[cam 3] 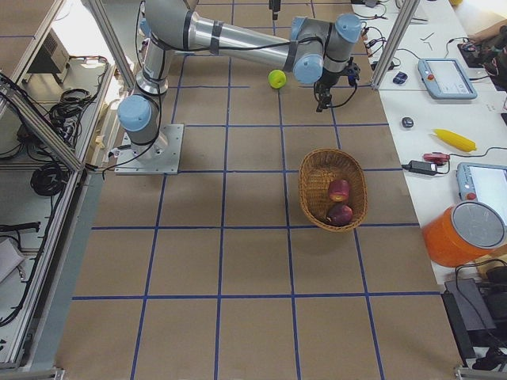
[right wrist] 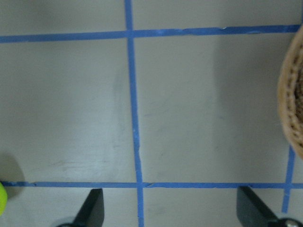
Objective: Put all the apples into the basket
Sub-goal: 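Withdraw the left gripper while the right gripper reaches toward the green apple, then lower the right gripper and grasp the green apple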
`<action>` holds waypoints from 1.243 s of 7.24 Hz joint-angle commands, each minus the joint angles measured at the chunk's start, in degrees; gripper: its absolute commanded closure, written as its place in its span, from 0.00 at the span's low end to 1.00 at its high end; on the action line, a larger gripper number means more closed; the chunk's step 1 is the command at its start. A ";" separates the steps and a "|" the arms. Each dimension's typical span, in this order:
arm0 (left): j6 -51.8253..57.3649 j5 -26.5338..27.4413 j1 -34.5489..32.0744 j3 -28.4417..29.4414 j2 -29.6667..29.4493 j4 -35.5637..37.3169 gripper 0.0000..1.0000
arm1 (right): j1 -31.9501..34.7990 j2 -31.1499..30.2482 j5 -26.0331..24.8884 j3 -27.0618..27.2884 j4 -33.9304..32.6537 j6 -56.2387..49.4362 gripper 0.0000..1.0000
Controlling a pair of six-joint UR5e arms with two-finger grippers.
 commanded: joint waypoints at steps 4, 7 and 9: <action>21.32 6.23 6.45 -4.71 7.52 -5.92 0.00 | 21.20 0.03 -0.07 15.65 -22.11 21.00 0.00; 20.53 5.18 6.90 -0.96 7.88 -5.65 0.00 | 27.45 2.92 -0.07 17.70 -31.85 20.49 0.00; 20.88 1.06 6.98 -0.05 7.88 -5.74 0.00 | 28.17 5.55 -0.86 17.61 -32.67 20.23 0.00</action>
